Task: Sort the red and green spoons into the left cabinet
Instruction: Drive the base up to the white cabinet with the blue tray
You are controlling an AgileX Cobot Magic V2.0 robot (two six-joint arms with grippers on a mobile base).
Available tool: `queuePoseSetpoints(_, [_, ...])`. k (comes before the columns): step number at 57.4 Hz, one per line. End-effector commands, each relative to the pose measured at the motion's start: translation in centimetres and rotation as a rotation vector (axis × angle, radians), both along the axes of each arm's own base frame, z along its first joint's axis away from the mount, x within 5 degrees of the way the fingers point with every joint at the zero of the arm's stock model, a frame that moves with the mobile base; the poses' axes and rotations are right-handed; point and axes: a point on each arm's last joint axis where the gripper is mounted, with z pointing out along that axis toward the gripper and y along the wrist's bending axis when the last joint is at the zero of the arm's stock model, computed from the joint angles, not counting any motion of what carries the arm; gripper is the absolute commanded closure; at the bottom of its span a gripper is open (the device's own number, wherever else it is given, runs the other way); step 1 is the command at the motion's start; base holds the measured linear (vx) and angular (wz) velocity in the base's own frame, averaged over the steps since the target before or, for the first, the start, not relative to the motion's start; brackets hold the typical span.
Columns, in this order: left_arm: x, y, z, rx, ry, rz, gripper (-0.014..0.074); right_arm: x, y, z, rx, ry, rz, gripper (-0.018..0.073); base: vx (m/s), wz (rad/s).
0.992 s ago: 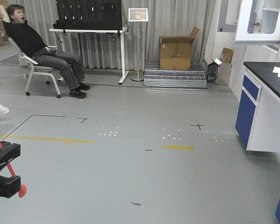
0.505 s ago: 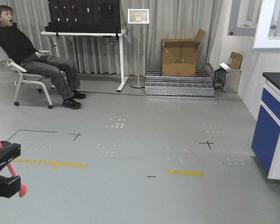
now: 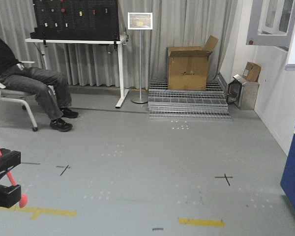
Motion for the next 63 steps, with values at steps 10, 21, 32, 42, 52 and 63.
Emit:
queuePoseSetpoints(10, [-0.09,0.09,2.21,-0.053,-0.118,0.015,0.0601,-0.02,0.07,2.05,0.007,-0.123,0.01,0.0562,0.67,-0.08])
queuePoseSetpoints(21, [-0.09,0.09,2.2,-0.053,-0.117,0.015,0.0601,-0.02,0.07,2.06,0.008,-0.124,0.01,0.0562,0.66,-0.05])
queuePoseSetpoints(32, [-0.09,0.09,2.21,-0.054,-0.118,0.015,0.0601,-0.02,0.07,2.06,0.008,-0.124,0.01,0.0562,0.67,-0.02])
queuePoseSetpoints(42, [-0.1,0.09,2.19,-0.053,-0.116,0.015,0.0601,-0.02,0.06,2.01,0.007,-0.119,0.009,0.0562,0.66,-0.02])
queuePoseSetpoints(52, [-0.09,0.09,2.21,-0.053,-0.118,0.015,0.0601,-0.02,0.06,1.96,0.006,-0.113,0.008,0.0562,0.66,-0.05])
queuePoseSetpoints(63, [-0.09,0.09,2.21,-0.053,-0.118,0.015,0.0601,-0.02,0.06,1.96,0.006,-0.113,0.008,0.0562,0.66,-0.06])
